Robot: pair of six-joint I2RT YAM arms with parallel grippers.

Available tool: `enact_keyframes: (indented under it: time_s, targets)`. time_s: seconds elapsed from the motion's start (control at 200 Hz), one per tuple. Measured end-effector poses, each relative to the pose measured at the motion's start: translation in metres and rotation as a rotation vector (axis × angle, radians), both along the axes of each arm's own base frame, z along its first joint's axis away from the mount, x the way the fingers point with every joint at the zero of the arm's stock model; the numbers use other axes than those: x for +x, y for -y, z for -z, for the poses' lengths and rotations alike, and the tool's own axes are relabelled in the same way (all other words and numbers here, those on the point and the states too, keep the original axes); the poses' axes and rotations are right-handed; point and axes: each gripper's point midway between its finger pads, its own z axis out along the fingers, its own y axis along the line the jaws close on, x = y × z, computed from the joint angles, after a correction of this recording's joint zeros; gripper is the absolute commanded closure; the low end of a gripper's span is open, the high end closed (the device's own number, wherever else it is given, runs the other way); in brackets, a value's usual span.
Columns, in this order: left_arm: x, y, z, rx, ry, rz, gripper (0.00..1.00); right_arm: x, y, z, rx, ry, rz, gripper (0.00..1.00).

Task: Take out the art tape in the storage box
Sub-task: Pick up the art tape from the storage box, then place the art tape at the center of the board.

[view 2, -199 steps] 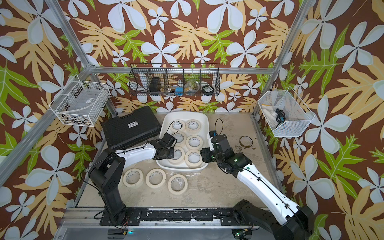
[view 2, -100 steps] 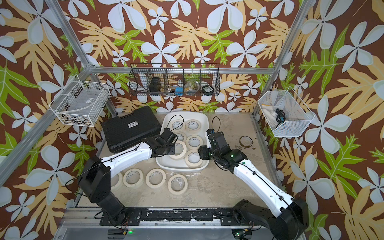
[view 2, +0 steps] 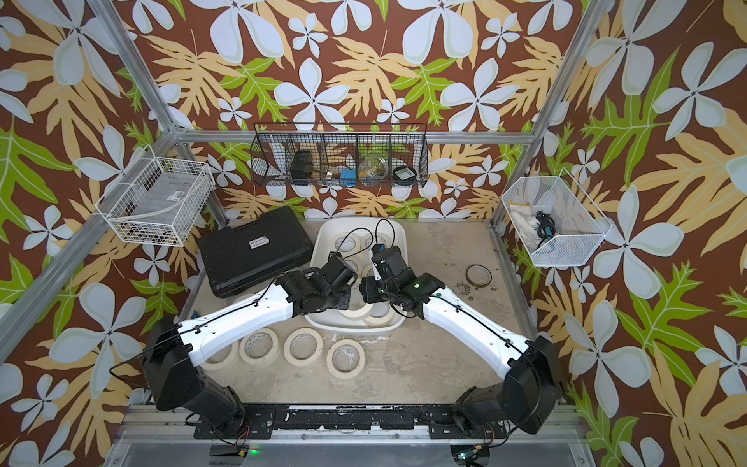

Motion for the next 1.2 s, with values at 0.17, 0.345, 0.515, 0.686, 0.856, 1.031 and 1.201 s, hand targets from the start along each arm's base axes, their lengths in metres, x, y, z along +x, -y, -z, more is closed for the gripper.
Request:
enact_keyframes:
  time_s: [0.17,0.345,0.515,0.686,0.856,1.031,1.201]
  targets:
    - [-0.002,0.004,-0.006,-0.016,-0.003,0.009,0.89,0.003,-0.001,0.003,-0.043,0.015,0.014,0.51]
    - [-0.004,0.005,-0.007,-0.019,-0.010,0.017,0.88,0.004,0.000,0.006,-0.078,0.022,-0.005,0.75]
    - [-0.006,0.005,-0.010,-0.025,-0.008,0.037,0.76,-0.002,0.002,0.011,-0.118,0.010,-0.040,0.90]
    - [-0.017,0.014,-0.036,-0.163,0.012,0.070,0.52,-0.006,0.011,0.003,-0.126,0.023,-0.023,0.93]
    - [-0.019,0.016,-0.068,-0.266,0.076,0.085,0.48,-0.016,0.031,-0.008,-0.145,0.049,0.008,0.93]
    - [-0.014,0.008,-0.074,-0.291,0.090,0.067,0.48,-0.038,0.053,-0.010,-0.170,0.044,0.020,0.93]
    - [-0.015,-0.005,-0.066,-0.279,0.082,0.045,0.48,-0.065,0.077,0.002,-0.185,0.009,0.034,0.94]
